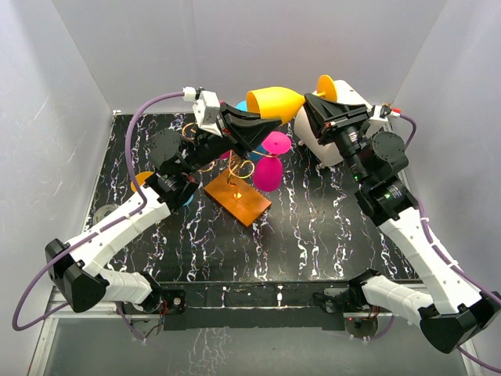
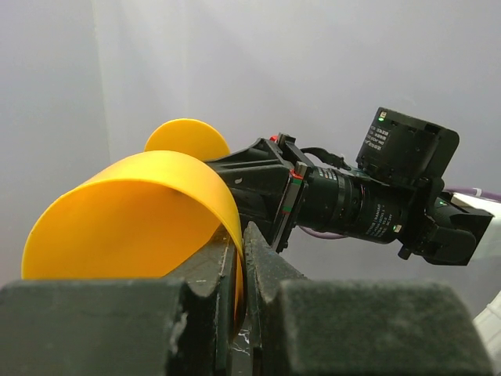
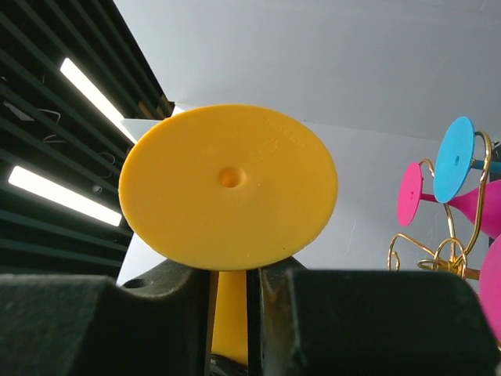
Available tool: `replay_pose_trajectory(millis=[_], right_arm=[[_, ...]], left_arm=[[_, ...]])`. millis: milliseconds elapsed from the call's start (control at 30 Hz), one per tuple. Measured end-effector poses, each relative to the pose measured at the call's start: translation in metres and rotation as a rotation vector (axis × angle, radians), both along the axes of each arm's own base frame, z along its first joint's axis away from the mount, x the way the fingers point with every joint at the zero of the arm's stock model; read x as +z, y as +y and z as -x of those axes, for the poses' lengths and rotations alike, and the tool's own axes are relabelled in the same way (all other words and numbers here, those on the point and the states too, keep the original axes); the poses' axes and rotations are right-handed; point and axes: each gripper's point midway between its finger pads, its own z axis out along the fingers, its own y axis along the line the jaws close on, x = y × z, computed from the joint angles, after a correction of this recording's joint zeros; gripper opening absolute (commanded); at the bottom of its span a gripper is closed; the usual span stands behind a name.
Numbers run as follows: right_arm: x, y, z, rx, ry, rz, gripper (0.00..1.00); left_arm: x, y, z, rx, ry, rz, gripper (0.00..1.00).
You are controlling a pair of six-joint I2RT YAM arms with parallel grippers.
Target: Place the wine glass upside down on the wine glass rack
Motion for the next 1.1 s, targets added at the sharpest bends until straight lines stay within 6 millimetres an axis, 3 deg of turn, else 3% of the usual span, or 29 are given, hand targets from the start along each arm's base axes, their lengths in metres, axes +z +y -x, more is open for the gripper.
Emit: replay_pose_trajectory(millis=[100, 300, 400, 767, 933, 1100], right_arm=[[0.002, 0.001, 0.001, 0.005, -0.009, 0.000, 0.00], [0.013, -0.004, 0.003, -0.025, -0.075, 0.019, 0.00], [0.019, -0.007, 0.006, -0.047, -0.117, 0.048, 0.00], [0.039, -0.022, 0.047, -0.121, -0.340, 0.201, 0.00], [0.034, -0.014, 0.064, -0.099, -0.452, 0.364, 0.00], [0.022, 0.005, 0.084, -0.025, -0.617, 0.591, 0.00]], left_arm=[[0.000, 0.002, 0.001, 0.000, 0.005, 0.003, 0.09], [-0.003, 0.005, 0.009, -0.017, 0.045, -0.006, 0.46], [-0.001, 0.012, 0.013, -0.009, 0.064, -0.005, 0.57], [0.007, 0.066, 0.048, 0.063, 0.152, -0.003, 0.68], [0.004, 0.084, 0.056, 0.096, 0.210, -0.014, 0.72], [0.000, 0.086, 0.061, 0.087, 0.260, -0.038, 0.76]])
